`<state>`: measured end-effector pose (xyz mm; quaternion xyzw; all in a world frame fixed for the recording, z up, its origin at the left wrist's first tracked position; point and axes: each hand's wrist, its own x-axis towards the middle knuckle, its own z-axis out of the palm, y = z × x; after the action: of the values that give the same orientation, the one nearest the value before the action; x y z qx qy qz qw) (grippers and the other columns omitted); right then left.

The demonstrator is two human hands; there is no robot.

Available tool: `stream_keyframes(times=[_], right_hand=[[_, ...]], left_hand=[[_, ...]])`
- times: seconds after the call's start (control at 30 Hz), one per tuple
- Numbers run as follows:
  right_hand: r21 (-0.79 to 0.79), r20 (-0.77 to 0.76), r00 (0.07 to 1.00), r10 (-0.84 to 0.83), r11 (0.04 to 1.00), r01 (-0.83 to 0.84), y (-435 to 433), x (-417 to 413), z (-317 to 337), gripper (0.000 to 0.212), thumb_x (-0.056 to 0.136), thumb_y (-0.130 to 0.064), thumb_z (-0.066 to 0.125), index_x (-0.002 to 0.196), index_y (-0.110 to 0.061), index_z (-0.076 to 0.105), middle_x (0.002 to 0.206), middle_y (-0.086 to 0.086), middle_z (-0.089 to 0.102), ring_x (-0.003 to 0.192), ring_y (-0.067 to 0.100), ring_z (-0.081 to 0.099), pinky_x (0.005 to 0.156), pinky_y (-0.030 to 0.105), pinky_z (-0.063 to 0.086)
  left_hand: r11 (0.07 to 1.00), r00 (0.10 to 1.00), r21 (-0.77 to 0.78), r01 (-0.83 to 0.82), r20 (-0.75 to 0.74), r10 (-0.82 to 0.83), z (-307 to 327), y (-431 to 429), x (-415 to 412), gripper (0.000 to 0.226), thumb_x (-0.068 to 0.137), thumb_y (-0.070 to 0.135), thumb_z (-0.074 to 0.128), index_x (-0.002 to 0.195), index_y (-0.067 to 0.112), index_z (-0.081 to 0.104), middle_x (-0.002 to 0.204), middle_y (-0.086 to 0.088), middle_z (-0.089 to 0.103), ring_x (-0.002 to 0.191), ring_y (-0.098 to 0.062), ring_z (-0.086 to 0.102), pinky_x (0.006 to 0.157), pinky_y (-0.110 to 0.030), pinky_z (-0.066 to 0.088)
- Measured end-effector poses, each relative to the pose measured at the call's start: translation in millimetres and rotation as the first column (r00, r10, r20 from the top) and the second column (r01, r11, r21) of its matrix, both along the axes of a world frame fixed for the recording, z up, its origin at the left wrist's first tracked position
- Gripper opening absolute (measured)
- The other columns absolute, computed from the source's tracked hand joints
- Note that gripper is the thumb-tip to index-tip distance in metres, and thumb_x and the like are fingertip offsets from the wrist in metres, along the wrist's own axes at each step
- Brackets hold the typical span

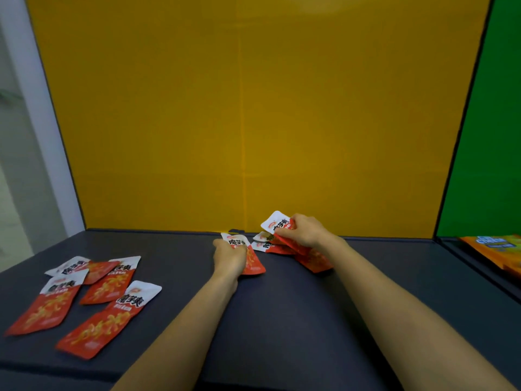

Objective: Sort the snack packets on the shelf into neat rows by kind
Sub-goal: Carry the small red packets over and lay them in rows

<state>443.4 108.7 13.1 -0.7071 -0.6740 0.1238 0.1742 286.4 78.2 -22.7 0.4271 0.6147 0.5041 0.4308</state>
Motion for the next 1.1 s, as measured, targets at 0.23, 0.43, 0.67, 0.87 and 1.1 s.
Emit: stream_keyframes(times=[0.23,0.43,0.67,0.87,1.1], right_hand=[[-0.118,0.144,0.989,0.046,0.993,-0.029,6,-4,-9,0.064,0.085,-0.056,0.052,0.126,-0.006,0.052,0.138,0.016,0.044,0.125,0.032,0.044,0.1,0.04,0.038],[-0.095,0.124,0.992,0.034,0.995,-0.022,12,-10,3,0.055,0.083,-0.052,0.059,0.118,-0.01,0.054,0.123,0.008,0.058,0.113,0.027,0.053,0.092,0.036,0.041],[0.04,-0.04,0.998,-0.055,0.998,0.057,6,-5,16,0.035,0.083,-0.042,0.063,0.1,-0.012,0.058,0.107,0.009,0.062,0.098,0.028,0.059,0.072,0.031,0.042],[0.024,-0.386,0.921,-0.054,0.997,0.069,-24,46,12,0.032,0.087,-0.025,0.062,0.113,-0.007,0.062,0.116,0.016,0.065,0.098,0.026,0.061,0.082,0.033,0.047],[-0.054,-0.367,0.922,-0.126,0.992,0.114,-45,55,-20,0.031,0.085,-0.029,0.064,0.109,-0.009,0.064,0.115,0.011,0.066,0.104,0.025,0.062,0.086,0.033,0.048]], left_hand=[[0.999,0.99,0.033,0.016,-0.144,-0.011,-3,-5,0,0.036,0.091,0.006,0.048,0.123,0.0,0.032,0.122,-0.021,0.053,0.108,-0.033,0.057,0.084,-0.038,0.049],[0.999,0.986,0.048,0.025,-0.165,-0.016,0,-2,-1,0.035,0.091,0.007,0.05,0.122,0.001,0.034,0.122,-0.02,0.054,0.108,-0.032,0.058,0.08,-0.037,0.048],[0.999,0.993,0.048,0.014,-0.114,-0.009,-6,6,-3,0.036,0.088,0.01,0.056,0.119,0.0,0.04,0.117,-0.02,0.059,0.102,-0.032,0.062,0.078,-0.037,0.051],[0.999,0.993,0.026,0.046,-0.111,-0.042,-5,9,7,0.042,0.088,0.008,0.055,0.125,-0.002,0.037,0.117,-0.022,0.059,0.095,-0.03,0.062,0.068,-0.033,0.048],[0.997,0.952,0.006,0.072,-0.298,-0.067,8,16,35,0.049,0.09,0.003,0.051,0.132,-0.005,0.027,0.129,-0.024,0.049,0.116,-0.035,0.053,0.088,-0.039,0.046]])
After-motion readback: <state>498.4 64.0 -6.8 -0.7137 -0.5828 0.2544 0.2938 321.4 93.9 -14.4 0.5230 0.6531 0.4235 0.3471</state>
